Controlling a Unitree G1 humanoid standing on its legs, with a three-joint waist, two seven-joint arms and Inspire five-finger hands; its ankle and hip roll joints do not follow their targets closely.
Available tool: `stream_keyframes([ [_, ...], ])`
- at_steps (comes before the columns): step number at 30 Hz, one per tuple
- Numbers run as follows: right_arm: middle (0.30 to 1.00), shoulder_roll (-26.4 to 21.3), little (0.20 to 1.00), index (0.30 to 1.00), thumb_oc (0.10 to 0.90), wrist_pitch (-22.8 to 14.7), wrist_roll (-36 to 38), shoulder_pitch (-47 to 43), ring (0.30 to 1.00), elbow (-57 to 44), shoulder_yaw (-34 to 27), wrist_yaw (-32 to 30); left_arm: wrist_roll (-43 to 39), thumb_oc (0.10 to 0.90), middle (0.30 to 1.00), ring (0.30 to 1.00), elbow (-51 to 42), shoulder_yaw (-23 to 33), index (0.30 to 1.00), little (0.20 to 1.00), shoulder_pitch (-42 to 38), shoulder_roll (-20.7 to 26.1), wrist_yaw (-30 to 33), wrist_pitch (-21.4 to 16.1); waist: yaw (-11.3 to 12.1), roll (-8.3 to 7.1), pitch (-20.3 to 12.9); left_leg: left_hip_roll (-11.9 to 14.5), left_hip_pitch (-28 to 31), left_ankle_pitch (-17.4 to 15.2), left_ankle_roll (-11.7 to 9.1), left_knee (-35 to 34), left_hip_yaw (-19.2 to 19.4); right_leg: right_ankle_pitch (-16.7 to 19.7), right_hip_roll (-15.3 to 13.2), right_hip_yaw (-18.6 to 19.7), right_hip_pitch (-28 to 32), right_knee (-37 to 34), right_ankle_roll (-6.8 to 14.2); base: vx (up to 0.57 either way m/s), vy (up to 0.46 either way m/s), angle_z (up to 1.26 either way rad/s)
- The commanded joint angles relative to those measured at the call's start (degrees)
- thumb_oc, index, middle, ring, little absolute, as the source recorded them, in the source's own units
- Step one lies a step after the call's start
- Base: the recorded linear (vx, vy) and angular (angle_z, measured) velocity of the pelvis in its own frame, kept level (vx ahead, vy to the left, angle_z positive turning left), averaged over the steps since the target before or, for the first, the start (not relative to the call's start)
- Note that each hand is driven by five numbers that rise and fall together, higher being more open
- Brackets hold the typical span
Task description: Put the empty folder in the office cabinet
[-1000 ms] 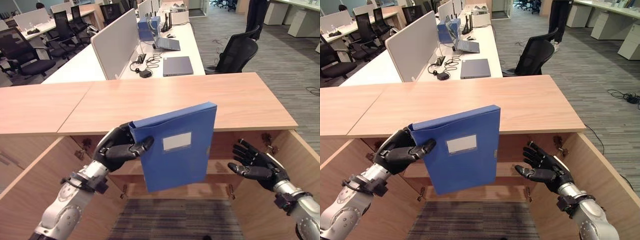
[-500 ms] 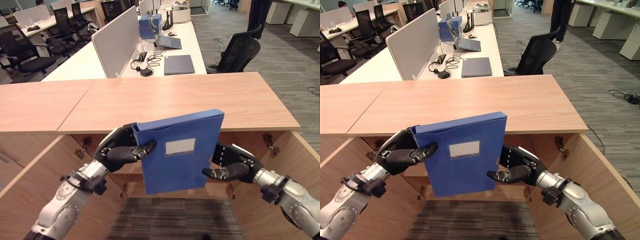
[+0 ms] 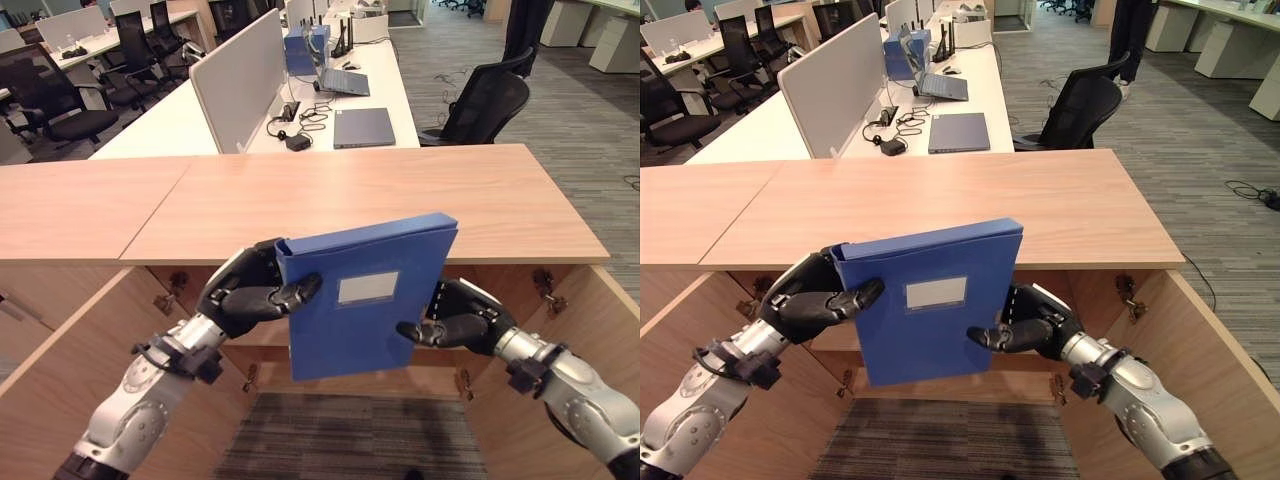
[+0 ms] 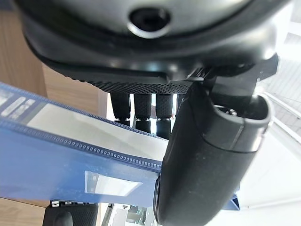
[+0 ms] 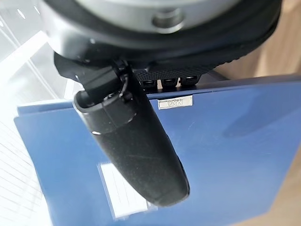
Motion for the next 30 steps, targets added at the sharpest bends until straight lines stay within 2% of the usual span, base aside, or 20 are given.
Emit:
stream_keyframes([
  [1,0.900,8.1,0.900,0.900,0.800,-9.8,3.5,-17.8,0.900,-8.7,4.0,3.4,-2.7,0.400,0.300,0.300,-7.0,-9.5,0.300,0.300,-12.9,-2.7,-5.0,-1.1,-0.4,-2.17,-1.6,1.1,2.9,-1.0,-3.4,-0.1,-1.2,-7.7,-1.4,3.2,4.8,1.3,4.7,0.00,0.000,0.00],
  [4,0.900,10.4,0.900,0.900,0.800,-10.0,3.9,-18.2,0.900,-8.5,4.3,3.2,-2.9,0.400,0.300,0.300,-7.3,-10.8,0.300,0.300,-13.9,-4.1,-5.0,-0.8,-0.3,-2.23,-1.5,1.1,3.0,-1.1,-3.3,-0.1,-1.3,-7.8,-1.5,3.3,4.9,1.3,4.7,0.00,0.000,0.00],
  [7,0.900,15.6,0.900,0.900,0.800,-10.9,5.8,-18.9,0.900,-8.8,5.5,2.7,-5.6,0.400,0.300,0.300,-6.6,-13.5,0.300,0.300,-15.5,-8.0,-5.2,0.7,-0.6,-2.30,-1.5,1.0,3.1,-1.3,-3.2,-0.1,-1.4,-7.7,-1.5,3.5,4.9,1.4,4.6,0.00,0.000,0.00],
  [14,0.900,21.9,0.900,0.900,0.800,-11.6,8.5,-20.4,0.900,-9.5,8.4,2.7,-7.7,0.400,0.300,0.300,-4.4,-16.5,0.300,0.300,-18.8,-10.1,-6.2,2.1,-1.0,-2.21,-1.5,0.9,3.3,-1.5,-3.0,-0.1,-1.3,-7.6,-1.7,3.8,4.8,1.5,4.7,0.00,0.004,0.00],
  [19,0.900,22.1,0.900,0.900,0.800,-11.0,9.2,-20.1,0.900,-10.3,9.7,3.8,-9.1,0.400,0.300,0.300,-4.6,-17.1,0.300,0.300,-19.5,-9.3,-7.9,3.4,-1.2,-2.15,-1.4,0.9,3.5,-1.5,-3.0,-0.1,-1.3,-7.5,-1.7,4.0,4.8,1.6,4.6,0.00,0.000,0.00],
  [23,0.900,20.8,0.900,0.900,0.800,-10.1,9.7,-20.1,0.900,-8.6,11.4,4.7,-12.5,0.400,0.300,0.300,-5.6,-20.1,0.300,0.300,-21.1,-8.4,-10.8,5.3,-1.5,-2.21,-1.5,0.8,3.5,-1.5,-2.9,-0.1,-1.3,-7.4,-1.6,4.2,4.6,1.7,4.8,0.00,0.000,0.00],
  [30,0.900,21.1,0.900,0.900,0.800,-11.3,11.0,-19.6,0.900,-4.2,10.7,3.9,-14.3,0.400,0.300,0.300,-7.4,-20.2,0.300,0.300,-20.9,-6.6,-11.4,5.2,-1.5,-2.31,-1.4,0.7,3.5,-1.5,-2.9,-0.1,-1.2,-7.2,-1.7,4.2,4.5,1.6,4.9,0.00,0.002,-0.01],
])
